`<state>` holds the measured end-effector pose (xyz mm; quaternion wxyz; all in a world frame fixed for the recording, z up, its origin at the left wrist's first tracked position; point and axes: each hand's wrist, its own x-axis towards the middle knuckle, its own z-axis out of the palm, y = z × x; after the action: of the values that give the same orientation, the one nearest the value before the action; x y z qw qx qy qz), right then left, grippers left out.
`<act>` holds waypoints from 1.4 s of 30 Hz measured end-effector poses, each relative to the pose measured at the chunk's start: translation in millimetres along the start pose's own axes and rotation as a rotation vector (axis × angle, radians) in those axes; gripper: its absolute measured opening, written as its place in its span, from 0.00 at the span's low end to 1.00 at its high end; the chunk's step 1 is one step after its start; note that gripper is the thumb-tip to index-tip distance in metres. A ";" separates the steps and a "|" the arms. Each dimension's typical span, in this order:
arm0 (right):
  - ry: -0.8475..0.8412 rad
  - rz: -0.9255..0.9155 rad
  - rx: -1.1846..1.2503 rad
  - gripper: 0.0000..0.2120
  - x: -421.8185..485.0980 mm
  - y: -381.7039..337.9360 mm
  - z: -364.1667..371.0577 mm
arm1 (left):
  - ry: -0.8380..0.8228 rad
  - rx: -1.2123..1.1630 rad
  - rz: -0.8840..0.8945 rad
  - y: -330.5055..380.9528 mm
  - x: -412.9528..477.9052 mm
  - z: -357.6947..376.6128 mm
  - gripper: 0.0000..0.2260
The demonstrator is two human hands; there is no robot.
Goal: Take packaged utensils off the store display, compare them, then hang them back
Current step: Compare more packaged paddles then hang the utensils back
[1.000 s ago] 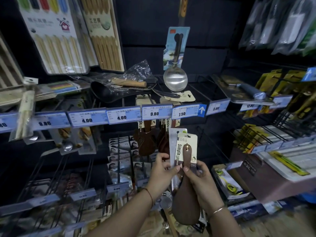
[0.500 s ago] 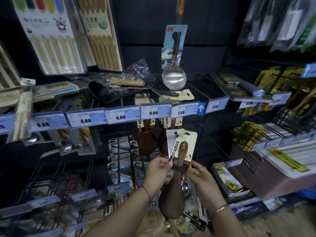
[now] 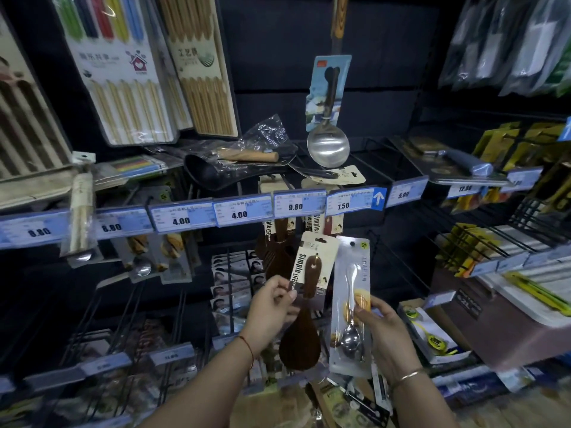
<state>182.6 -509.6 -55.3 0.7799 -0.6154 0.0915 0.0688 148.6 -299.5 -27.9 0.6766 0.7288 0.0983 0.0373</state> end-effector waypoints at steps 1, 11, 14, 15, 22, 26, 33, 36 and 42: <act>0.011 -0.001 -0.012 0.10 0.6 1.0 0.7 | 0.018 0.016 0.020 0.2 0.0 -4.7 0.07; 0.079 -0.008 -0.051 0.07 12.1 -3.6 -4.8 | 0.147 0.118 0.124 11.7 8.1 -20.8 0.10; 0.086 -0.015 -0.047 0.07 15.0 -2.3 -10.7 | 0.146 0.163 0.150 10.4 4.6 -13.3 0.10; 0.082 -0.011 -0.048 0.07 15.9 -1.3 -12.6 | 0.157 0.141 0.154 10.7 3.7 -10.7 0.09; 0.104 0.020 -0.020 0.09 16.8 1.7 -19.8 | 0.199 0.064 0.193 29.6 6.9 -5.0 0.09; 0.099 0.015 -0.012 0.10 14.4 0.6 -20.3 | 0.184 0.047 0.146 23.3 7.7 -3.6 0.08; 0.097 -0.012 -0.018 0.07 7.9 -2.8 -30.3 | 0.201 -0.046 0.110 14.1 6.7 -1.8 0.07; 0.081 0.006 -0.013 0.08 7.4 -2.0 -28.3 | 0.194 -0.068 0.122 18.4 8.1 -3.5 0.07; 0.075 0.016 0.017 0.09 6.8 -1.9 -22.5 | 0.178 -0.091 0.109 18.8 10.8 -1.1 0.07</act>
<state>188.4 -531.9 -60.2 0.7804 -0.6102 0.1263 0.0510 160.6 -297.5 -10.0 0.6947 0.6953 0.1162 0.1430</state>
